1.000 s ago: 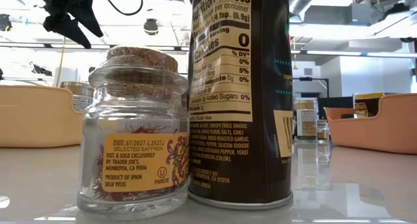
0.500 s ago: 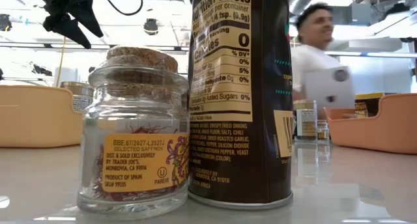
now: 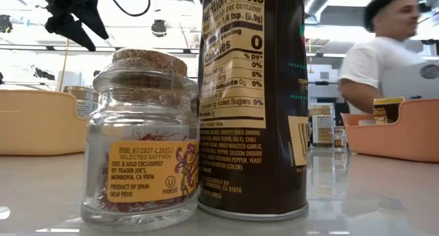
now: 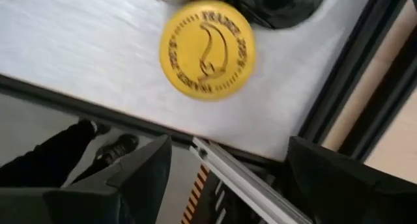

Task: Sort spices by type
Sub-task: Put the yellow seasoning bottle into the orange bin

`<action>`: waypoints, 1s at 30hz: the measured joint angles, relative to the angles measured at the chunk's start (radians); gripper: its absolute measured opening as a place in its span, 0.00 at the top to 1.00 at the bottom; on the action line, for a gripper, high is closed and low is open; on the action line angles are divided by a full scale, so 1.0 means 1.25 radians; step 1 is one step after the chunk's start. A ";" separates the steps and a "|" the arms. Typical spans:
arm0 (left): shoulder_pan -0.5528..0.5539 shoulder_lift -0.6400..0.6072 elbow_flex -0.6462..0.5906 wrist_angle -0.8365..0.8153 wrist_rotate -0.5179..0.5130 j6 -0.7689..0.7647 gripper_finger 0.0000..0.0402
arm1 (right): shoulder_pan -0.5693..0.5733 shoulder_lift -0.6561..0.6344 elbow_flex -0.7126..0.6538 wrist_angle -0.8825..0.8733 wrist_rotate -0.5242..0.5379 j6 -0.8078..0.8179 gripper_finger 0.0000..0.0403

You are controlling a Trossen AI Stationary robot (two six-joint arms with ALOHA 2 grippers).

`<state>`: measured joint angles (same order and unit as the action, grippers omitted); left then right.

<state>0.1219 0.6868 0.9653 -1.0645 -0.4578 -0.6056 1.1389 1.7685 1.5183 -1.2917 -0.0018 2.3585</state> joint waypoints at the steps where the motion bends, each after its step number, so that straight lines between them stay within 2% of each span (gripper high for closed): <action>1: 0.000 0.000 0.000 0.000 0.000 0.000 0.21 | -0.004 0.005 0.000 -0.002 0.003 -0.001 0.17; 13: 0.000 0.000 0.000 0.000 0.000 0.005 0.21 | -0.041 0.067 -0.001 -0.013 0.043 -0.030 0.17; 23: 0.000 0.000 0.000 0.000 0.000 0.005 0.21 | -0.057 0.075 -0.002 -0.040 0.055 -0.032 0.18; 30: 0.000 0.000 0.000 -0.001 0.000 0.005 0.21 | -0.064 0.075 -0.002 -0.051 0.055 -0.030 0.26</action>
<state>0.1223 0.6872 0.9653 -1.0653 -0.4580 -0.5995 1.0595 1.8618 1.5162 -1.3556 0.0664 2.3215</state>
